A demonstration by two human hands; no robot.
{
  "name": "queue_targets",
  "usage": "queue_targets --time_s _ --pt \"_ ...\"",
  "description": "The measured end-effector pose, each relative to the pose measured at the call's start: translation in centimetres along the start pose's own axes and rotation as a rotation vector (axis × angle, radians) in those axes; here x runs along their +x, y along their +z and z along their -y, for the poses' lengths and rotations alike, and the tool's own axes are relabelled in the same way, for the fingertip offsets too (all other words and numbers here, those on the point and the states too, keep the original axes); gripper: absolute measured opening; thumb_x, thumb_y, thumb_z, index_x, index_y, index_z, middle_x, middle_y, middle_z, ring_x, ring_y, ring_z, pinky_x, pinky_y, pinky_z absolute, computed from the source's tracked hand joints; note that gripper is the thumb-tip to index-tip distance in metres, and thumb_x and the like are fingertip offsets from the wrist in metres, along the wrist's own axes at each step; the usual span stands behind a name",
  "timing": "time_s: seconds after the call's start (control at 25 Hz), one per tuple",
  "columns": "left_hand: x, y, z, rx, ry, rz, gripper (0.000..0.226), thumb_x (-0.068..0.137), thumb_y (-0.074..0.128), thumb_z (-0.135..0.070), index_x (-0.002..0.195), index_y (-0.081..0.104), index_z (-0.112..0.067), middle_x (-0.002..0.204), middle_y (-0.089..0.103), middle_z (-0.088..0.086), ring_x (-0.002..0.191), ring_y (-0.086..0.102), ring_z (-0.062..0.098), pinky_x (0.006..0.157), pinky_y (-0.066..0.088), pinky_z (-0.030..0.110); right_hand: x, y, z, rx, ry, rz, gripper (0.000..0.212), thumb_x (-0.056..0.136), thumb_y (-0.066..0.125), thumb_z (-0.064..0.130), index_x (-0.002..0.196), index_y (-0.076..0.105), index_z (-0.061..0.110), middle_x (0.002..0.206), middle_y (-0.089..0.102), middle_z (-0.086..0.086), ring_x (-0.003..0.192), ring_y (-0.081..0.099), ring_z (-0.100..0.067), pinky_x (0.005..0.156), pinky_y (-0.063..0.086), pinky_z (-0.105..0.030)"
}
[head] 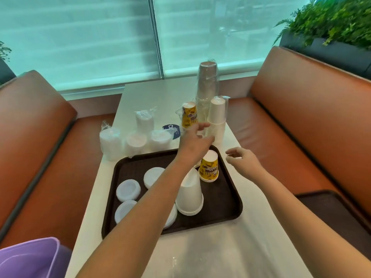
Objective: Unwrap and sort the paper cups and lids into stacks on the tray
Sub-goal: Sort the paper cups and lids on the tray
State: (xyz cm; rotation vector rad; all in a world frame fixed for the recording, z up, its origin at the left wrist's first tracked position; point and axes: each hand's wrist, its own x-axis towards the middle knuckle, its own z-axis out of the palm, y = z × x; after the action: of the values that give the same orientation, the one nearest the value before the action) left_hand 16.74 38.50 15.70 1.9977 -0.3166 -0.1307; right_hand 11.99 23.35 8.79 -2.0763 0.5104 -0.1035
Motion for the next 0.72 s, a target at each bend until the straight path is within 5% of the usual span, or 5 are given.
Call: queue_targets --time_s 0.2,0.56,0.72 --pt "6.9 3.8 -1.4 0.327 0.211 -0.04 0.057 0.085 0.063 -0.019 0.138 0.042 -0.027 0.15 0.028 -0.003 0.135 0.03 0.017 0.106 0.028 0.027 6.8 -1.5 -2.3 0.019 0.064 0.016 0.031 0.089 0.059 0.015 0.12 0.058 0.013 0.116 0.059 -0.006 0.094 0.055 -0.017 0.076 0.038 -0.025" --pt "17.6 7.2 -0.5 0.675 0.276 0.021 0.066 0.087 0.061 -0.028 0.144 0.029 -0.034 0.156 0.015 -0.004 0.133 0.034 0.029 0.099 0.043 0.04 18.0 -0.3 -4.0 -0.054 0.064 0.056 0.069 0.084 0.071 0.021 0.142 0.035 0.013 0.144 0.035 -0.011 0.118 0.046 -0.021 0.091 0.041 -0.032" --pt "19.6 8.1 0.4 0.807 0.212 0.106 0.067 0.09 0.055 -0.037 0.148 0.021 -0.033 0.153 0.025 0.0 0.132 0.037 0.029 0.102 0.04 0.04 21.2 2.2 -4.7 -0.002 0.042 0.128 0.09 0.073 0.081 0.021 0.145 0.028 0.014 0.144 0.034 -0.008 0.13 0.039 -0.026 0.099 0.038 -0.034"
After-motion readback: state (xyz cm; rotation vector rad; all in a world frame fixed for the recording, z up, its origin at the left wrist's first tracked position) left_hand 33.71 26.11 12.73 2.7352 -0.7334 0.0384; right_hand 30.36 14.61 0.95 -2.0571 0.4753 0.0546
